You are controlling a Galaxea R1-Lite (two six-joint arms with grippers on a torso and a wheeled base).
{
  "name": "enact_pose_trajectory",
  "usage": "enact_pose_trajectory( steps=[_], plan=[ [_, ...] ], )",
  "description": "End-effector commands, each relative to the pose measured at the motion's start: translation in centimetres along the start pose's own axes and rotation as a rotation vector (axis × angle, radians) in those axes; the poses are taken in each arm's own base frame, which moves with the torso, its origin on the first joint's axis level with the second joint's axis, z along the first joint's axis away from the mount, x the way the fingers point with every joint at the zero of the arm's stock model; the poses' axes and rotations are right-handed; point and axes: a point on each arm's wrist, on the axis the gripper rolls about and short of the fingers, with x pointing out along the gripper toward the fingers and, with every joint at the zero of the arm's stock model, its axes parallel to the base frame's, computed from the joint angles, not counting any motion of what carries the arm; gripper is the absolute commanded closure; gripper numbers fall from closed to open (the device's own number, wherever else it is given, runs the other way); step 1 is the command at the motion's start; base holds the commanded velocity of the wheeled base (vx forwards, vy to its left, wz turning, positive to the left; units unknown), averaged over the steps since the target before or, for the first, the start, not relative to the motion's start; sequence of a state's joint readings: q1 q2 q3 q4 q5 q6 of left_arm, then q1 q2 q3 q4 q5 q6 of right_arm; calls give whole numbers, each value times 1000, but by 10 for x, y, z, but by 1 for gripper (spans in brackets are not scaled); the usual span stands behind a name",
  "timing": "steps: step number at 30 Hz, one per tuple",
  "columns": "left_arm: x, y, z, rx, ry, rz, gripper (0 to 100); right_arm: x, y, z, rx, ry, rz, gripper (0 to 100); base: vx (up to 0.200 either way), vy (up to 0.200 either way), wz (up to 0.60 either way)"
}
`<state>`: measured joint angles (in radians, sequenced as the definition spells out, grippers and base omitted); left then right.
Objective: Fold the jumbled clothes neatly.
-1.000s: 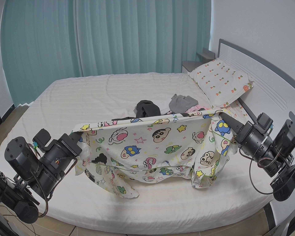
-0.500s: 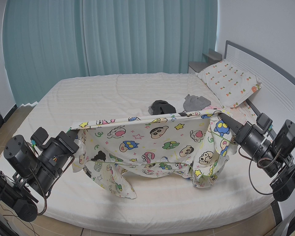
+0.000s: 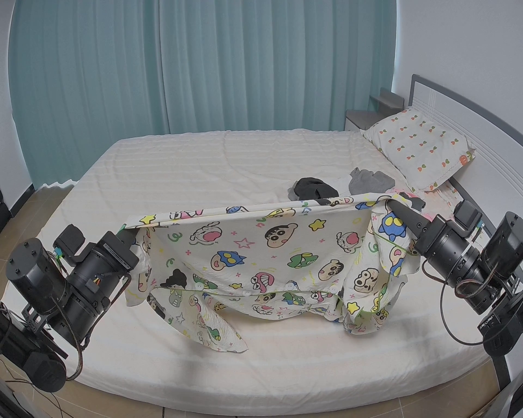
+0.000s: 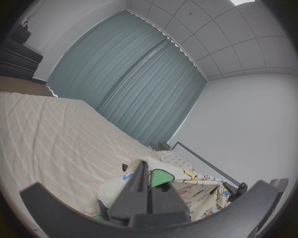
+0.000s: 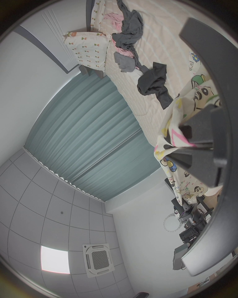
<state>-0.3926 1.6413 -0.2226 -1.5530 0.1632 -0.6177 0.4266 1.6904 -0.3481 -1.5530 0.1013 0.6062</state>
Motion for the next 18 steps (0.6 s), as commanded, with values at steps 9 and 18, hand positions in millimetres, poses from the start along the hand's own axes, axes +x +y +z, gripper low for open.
enact_pose_trajectory(
  steps=[9,18],
  plan=[
    [1,-1,1,-5,-13,-9,100,0,1,1,-1,-8,9,100,0,200,0],
    [1,-1,1,-4,-12,-8,100,-1,3,1,0,-8,15,100,0,200,0]
  ],
)
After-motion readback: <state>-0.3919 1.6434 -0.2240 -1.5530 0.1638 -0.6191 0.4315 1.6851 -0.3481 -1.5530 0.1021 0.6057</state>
